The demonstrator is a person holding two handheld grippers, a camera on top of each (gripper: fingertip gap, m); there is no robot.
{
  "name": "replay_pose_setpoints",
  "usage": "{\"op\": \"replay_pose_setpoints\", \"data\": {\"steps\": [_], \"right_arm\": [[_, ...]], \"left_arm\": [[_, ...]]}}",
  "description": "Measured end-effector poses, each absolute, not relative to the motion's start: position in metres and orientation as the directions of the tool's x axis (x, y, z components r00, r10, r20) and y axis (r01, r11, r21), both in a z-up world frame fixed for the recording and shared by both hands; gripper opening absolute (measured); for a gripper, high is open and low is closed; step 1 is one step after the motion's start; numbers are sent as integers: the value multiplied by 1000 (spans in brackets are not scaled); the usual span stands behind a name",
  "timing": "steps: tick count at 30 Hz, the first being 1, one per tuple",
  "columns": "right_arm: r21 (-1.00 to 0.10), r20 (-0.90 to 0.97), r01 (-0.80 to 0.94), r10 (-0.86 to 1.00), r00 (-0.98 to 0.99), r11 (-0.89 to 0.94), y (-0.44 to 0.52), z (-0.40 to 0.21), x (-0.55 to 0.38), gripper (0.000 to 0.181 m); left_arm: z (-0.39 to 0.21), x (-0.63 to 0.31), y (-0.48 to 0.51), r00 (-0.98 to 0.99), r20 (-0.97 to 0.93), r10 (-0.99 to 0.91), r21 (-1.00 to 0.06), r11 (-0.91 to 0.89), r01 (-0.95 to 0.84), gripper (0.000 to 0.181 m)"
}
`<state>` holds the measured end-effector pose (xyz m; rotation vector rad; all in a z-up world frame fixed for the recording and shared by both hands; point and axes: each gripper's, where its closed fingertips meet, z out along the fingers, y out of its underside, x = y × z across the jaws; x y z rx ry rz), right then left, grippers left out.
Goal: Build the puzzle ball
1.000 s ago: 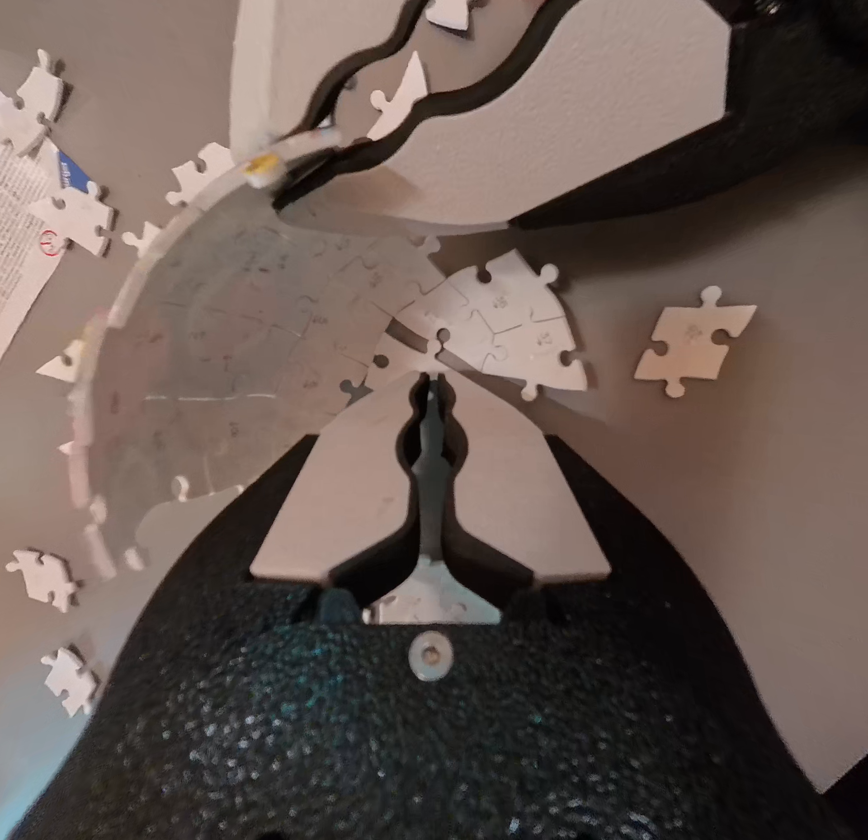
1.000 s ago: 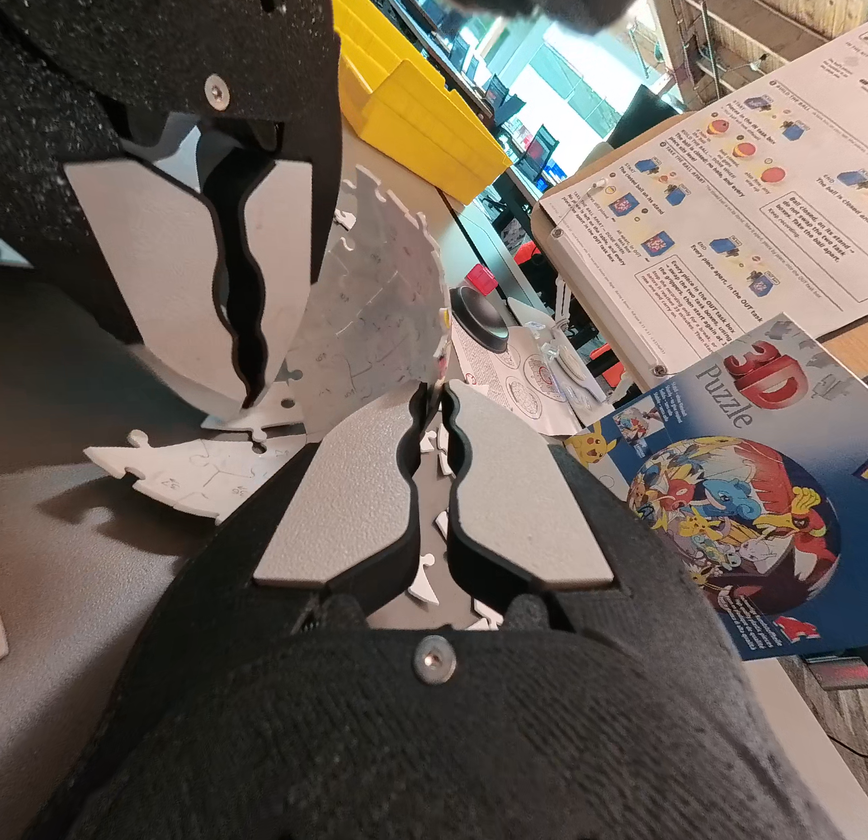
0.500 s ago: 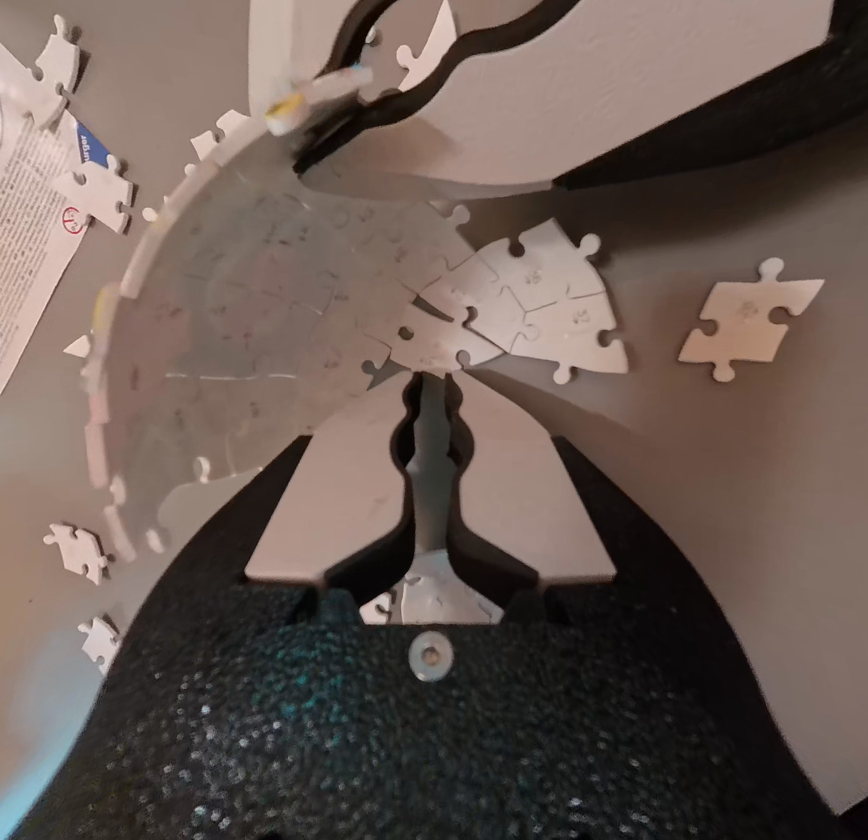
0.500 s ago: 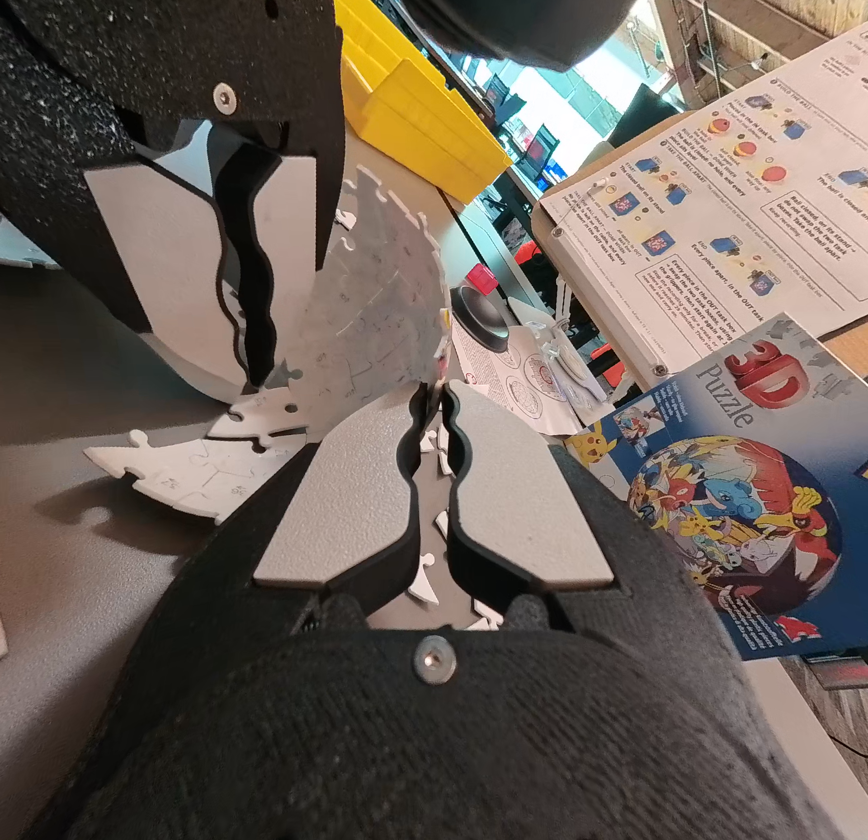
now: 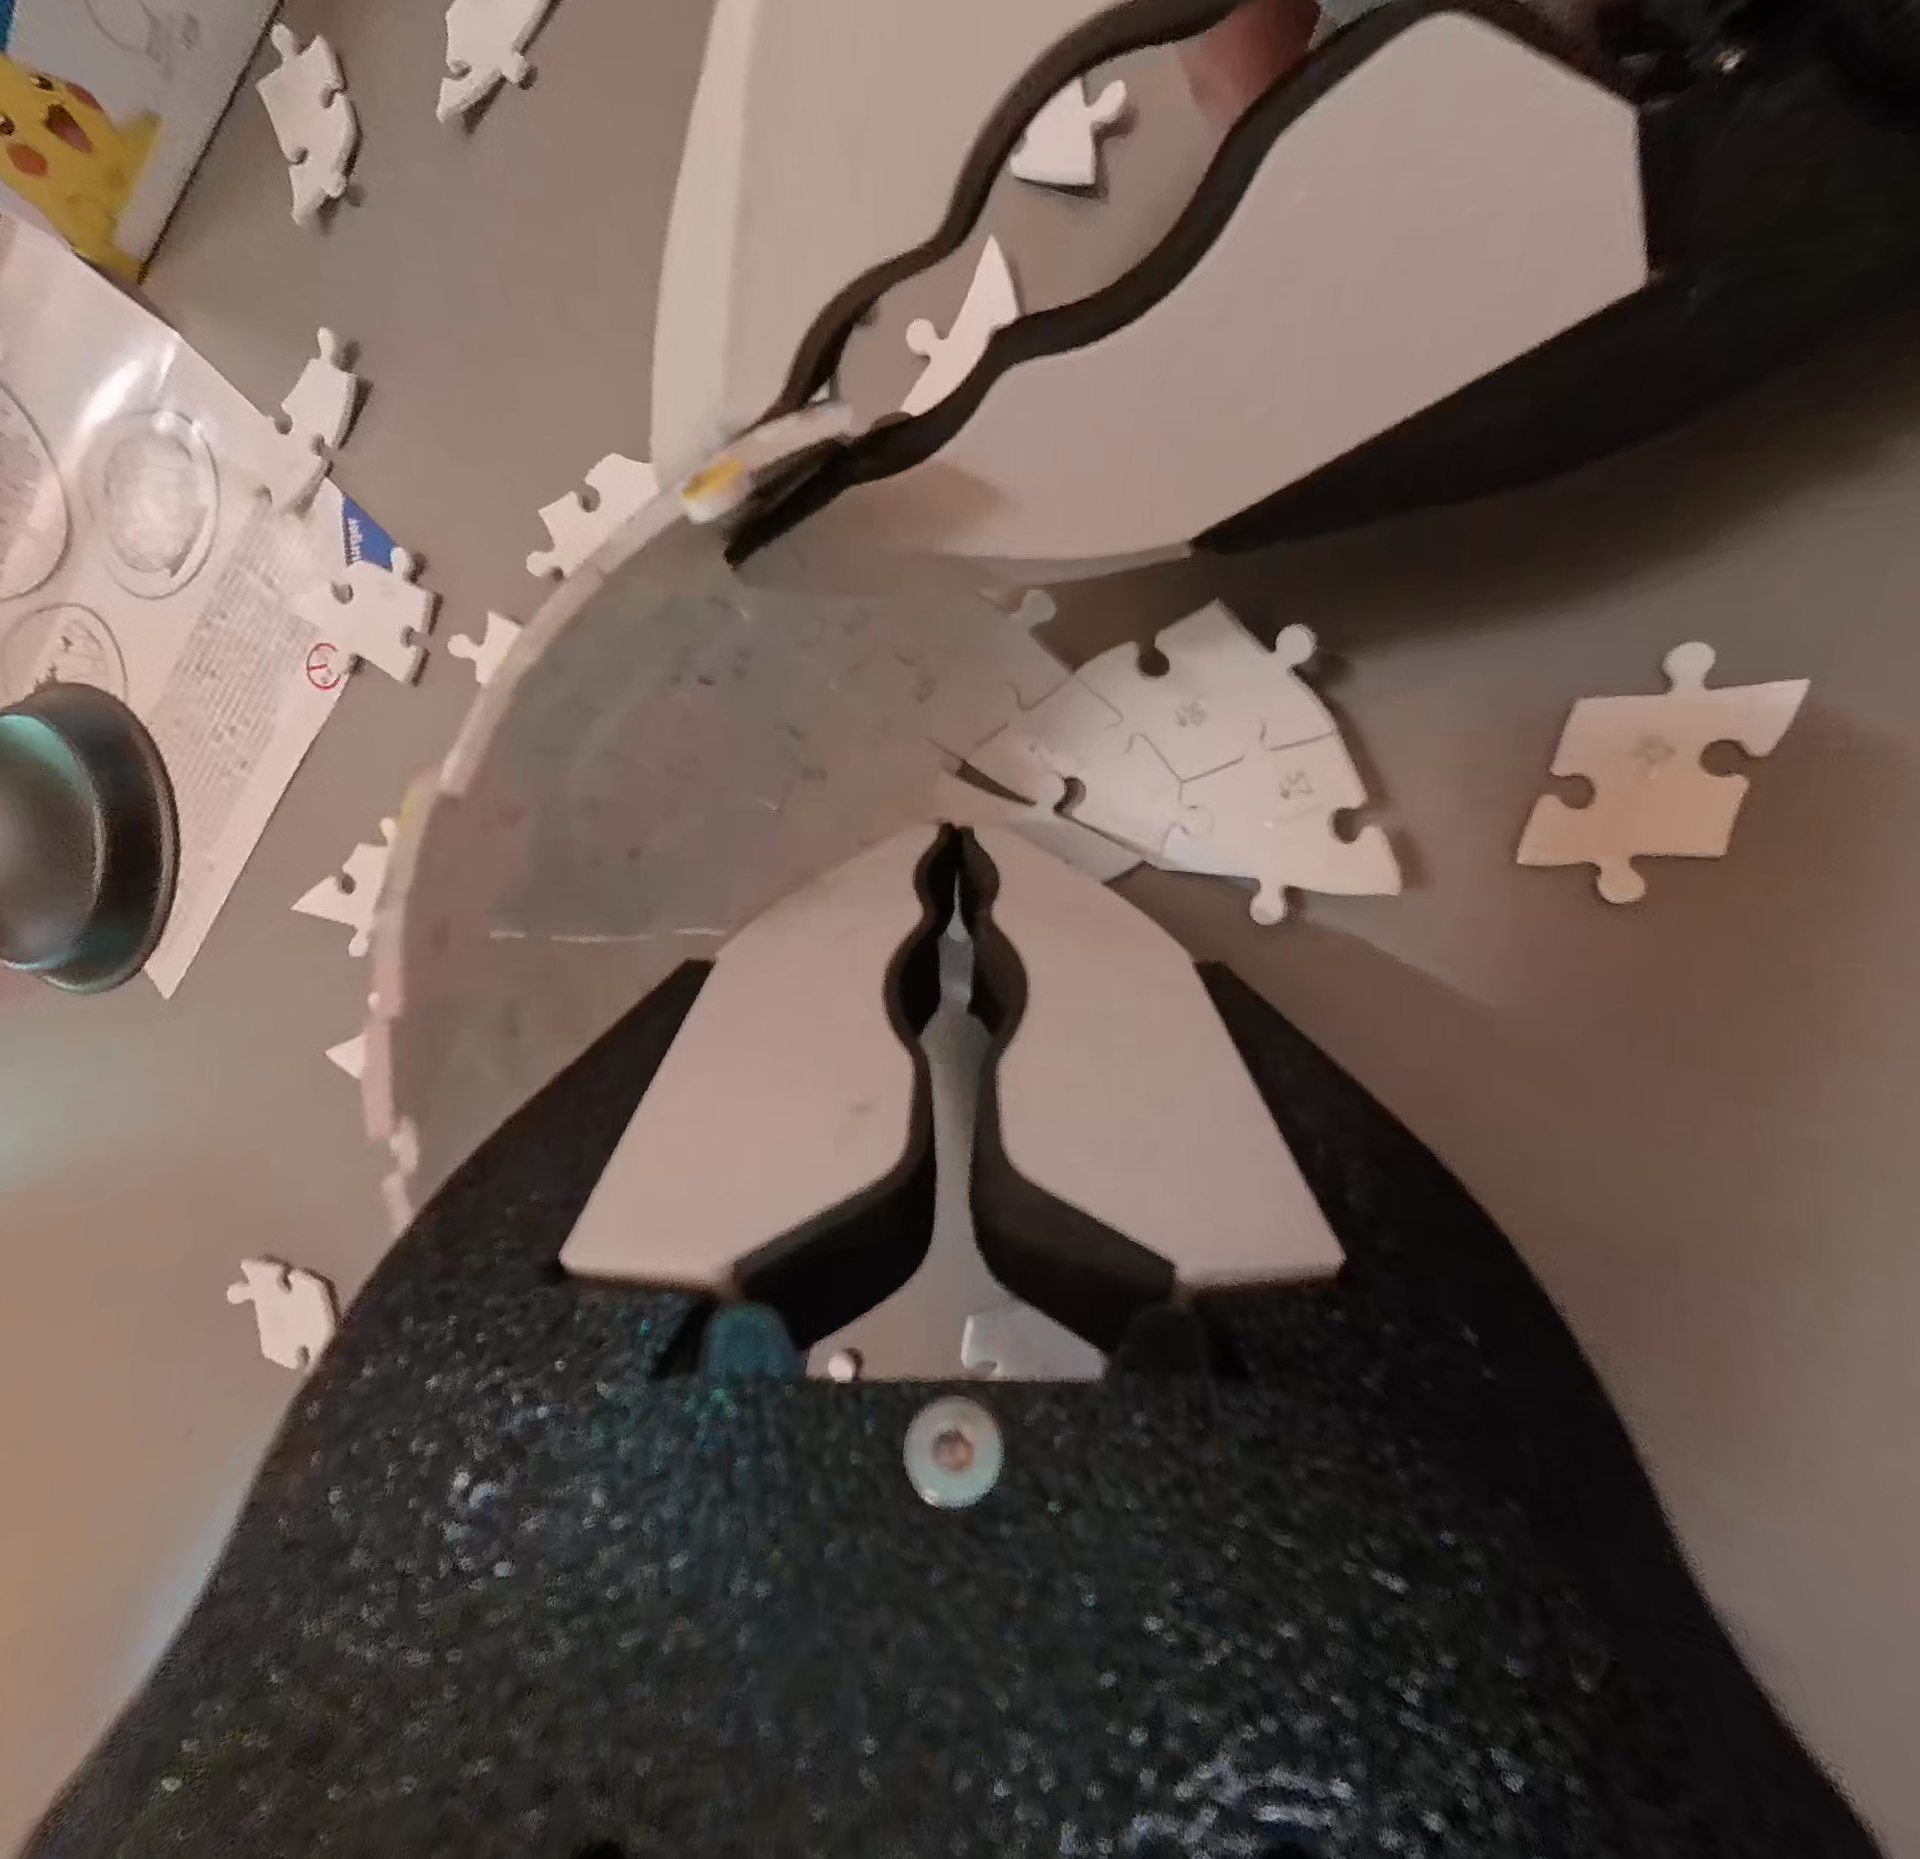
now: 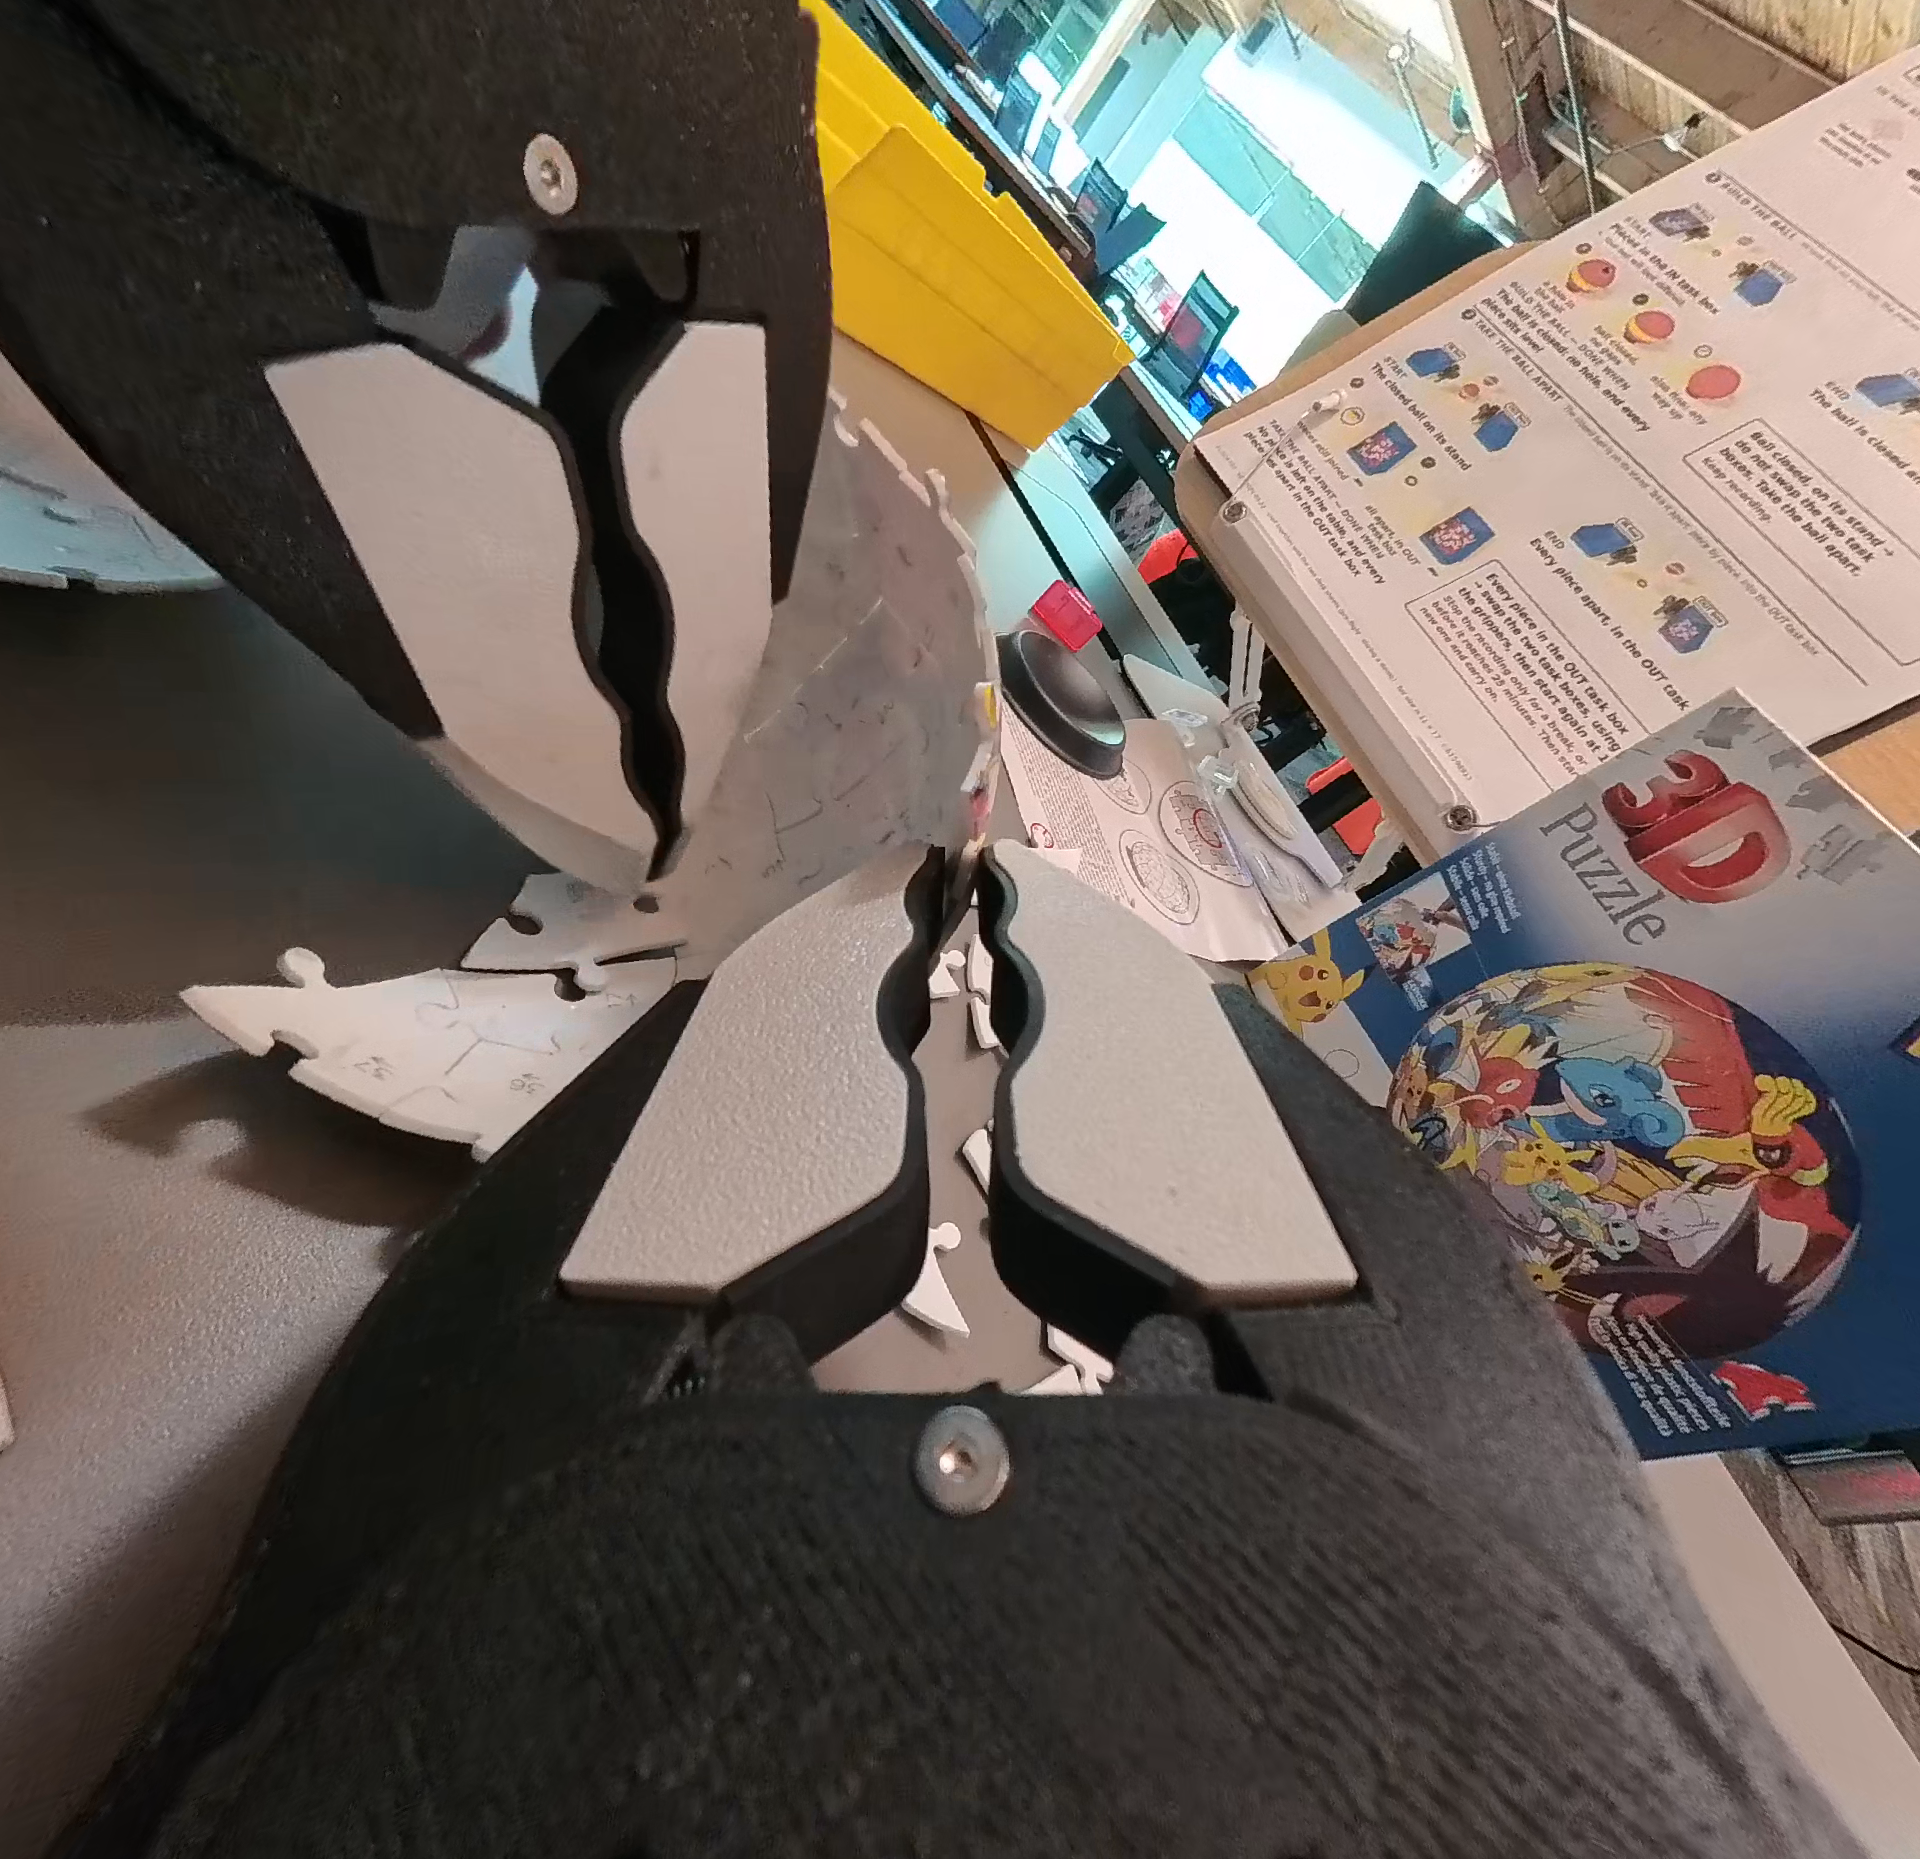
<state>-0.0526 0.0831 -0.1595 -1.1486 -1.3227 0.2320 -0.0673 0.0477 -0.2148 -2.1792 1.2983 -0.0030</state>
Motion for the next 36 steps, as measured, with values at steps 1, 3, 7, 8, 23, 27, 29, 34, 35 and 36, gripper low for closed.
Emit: {"op": "replay_pose_setpoints", "data": {"steps": [1,3,7,8,23,27,29,34,35,36], "right_arm": [[-755,632,452,710,310,475,83,-159,-53,6],[-755,632,452,711,310,474,83,-160,-53,6],[-755,632,453,711,309,474,83,-160,-53,6],[-755,631,453,711,309,474,83,-160,-53,6],[-754,630,462,712,310,466,85,-161,-52,6],[-752,632,466,711,309,466,86,-162,-51,6],[-747,635,475,709,307,464,87,-163,-50,6],[-742,640,485,706,304,464,88,-164,-49,7],[-742,640,485,706,304,464,88,-164,-49,7],[-741,640,485,705,304,464,88,-164,-49,7]], "left_arm": [[-217,-67,48,515,-290,-807,-484,-340,-806,0],[-220,-65,47,498,-295,-816,-478,-325,-816,0],[-224,-63,46,443,-320,-838,-469,-266,-842,0],[-224,-63,46,433,-323,-842,-470,-254,-845,0],[-224,-60,44,224,-349,-910,-498,-23,-867,0],[-224,-60,44,128,-386,-914,-468,74,-880,0],[-224,-60,44,91,-390,-916,-456,106,-884,0],[-224,-61,45,86,-382,-920,-443,100,-891,0],[-223,-62,46,114,-378,-919,-444,72,-893,0],[-221,-63,47,145,-381,-913,-452,47,-891,0]]}}
